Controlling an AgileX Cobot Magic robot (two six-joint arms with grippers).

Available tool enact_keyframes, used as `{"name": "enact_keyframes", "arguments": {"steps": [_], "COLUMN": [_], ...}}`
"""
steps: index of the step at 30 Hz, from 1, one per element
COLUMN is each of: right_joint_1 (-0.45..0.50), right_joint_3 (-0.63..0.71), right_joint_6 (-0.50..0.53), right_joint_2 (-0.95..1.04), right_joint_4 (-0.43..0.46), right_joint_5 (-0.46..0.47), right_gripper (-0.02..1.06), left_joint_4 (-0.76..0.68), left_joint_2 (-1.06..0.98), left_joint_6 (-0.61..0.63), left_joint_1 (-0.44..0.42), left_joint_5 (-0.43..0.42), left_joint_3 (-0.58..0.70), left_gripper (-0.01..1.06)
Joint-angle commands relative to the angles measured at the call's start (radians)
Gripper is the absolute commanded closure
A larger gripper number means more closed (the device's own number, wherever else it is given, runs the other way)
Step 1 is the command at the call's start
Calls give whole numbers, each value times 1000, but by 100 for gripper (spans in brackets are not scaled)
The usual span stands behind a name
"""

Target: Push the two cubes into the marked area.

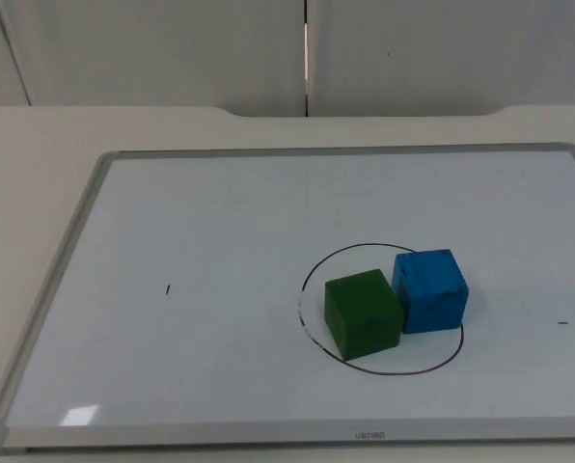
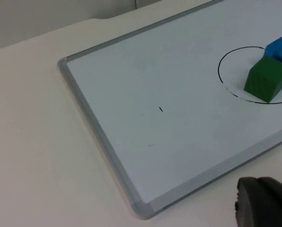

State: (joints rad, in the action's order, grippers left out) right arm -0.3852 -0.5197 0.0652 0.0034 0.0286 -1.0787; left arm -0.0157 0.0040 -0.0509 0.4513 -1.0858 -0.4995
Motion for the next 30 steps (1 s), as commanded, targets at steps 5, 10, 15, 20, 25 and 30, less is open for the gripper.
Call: {"name": "enact_keyframes", "arguments": {"steps": [5, 10, 15, 20, 25, 30], "right_joint_1": [4, 4, 4, 4, 4, 4], "right_joint_3": [5, 5, 5, 5, 5, 5], "right_joint_6": [-52, -52, -52, -52, -53, -57], "right_joint_2": [-3, -3, -3, -3, -3, -3], "right_joint_4": [-42, -42, -42, -42, -42, -45], "right_joint_5": [-2, -2, -2, -2, -2, -2], "right_gripper": [104, 104, 104, 104, 84, 32], "left_joint_4": [10, 10, 10, 10, 10, 10], "left_joint_2": [-4, -4, -4, -4, -4, -4], "left_joint_6": [7, 7, 7, 7, 7, 7], "left_joint_1": [-3, -3, -3, -3, -3, -3], "left_joint_5": [11, 11, 11, 11, 11, 11], "left_joint_3": [4, 4, 4, 4, 4, 4], "left_gripper": [105, 105, 105, 105, 105, 105]}}
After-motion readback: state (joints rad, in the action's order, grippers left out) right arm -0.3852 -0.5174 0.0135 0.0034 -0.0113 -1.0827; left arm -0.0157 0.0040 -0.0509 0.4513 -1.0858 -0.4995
